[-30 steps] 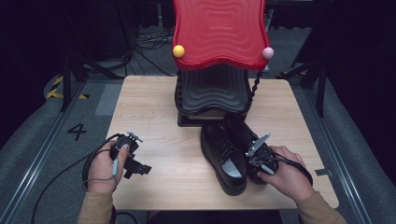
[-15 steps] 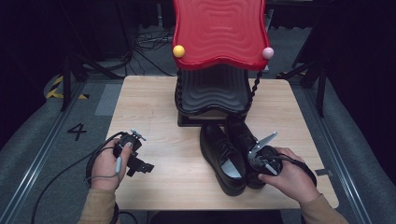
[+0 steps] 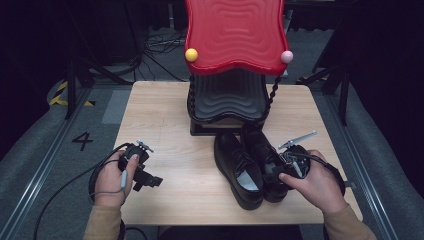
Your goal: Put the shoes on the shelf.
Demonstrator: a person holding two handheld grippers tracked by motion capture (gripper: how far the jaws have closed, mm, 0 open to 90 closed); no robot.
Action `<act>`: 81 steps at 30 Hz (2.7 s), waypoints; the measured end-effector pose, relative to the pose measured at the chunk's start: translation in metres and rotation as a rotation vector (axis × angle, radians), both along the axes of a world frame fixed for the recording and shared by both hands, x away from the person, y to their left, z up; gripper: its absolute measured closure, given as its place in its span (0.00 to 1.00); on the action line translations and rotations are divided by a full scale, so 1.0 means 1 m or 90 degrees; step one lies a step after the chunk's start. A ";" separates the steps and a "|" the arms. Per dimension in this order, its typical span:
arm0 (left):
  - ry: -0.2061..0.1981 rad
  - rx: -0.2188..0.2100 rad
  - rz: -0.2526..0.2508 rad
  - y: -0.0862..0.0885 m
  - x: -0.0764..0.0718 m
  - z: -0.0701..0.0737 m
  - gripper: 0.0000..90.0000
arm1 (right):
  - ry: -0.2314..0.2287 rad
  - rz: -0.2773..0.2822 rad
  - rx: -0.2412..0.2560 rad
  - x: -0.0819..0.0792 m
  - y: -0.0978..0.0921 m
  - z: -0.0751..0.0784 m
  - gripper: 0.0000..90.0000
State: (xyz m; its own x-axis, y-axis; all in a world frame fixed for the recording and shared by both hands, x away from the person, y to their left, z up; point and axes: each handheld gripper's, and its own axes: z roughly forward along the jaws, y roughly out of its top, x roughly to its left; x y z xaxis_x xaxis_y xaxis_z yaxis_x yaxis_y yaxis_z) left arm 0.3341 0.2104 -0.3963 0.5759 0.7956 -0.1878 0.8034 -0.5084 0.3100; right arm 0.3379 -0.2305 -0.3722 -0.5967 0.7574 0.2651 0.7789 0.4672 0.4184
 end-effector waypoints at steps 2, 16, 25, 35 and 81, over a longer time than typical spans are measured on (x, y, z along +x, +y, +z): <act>-0.002 -0.005 0.003 0.001 -0.001 0.001 0.20 | 0.018 -0.032 -0.001 0.005 0.004 -0.001 0.53; 0.002 -0.008 0.005 0.003 -0.002 0.000 0.20 | 0.072 -0.066 -0.077 0.027 0.042 -0.039 0.50; 0.004 -0.004 0.000 -0.001 -0.001 0.000 0.20 | 0.032 -0.047 -0.147 0.019 0.062 -0.045 0.50; 0.001 -0.005 0.003 0.001 -0.001 0.000 0.20 | 0.035 -0.078 -0.157 0.034 0.052 -0.050 0.84; -0.011 -0.020 0.015 0.010 -0.005 0.006 0.20 | 0.091 -0.053 -0.142 0.003 0.031 0.037 0.91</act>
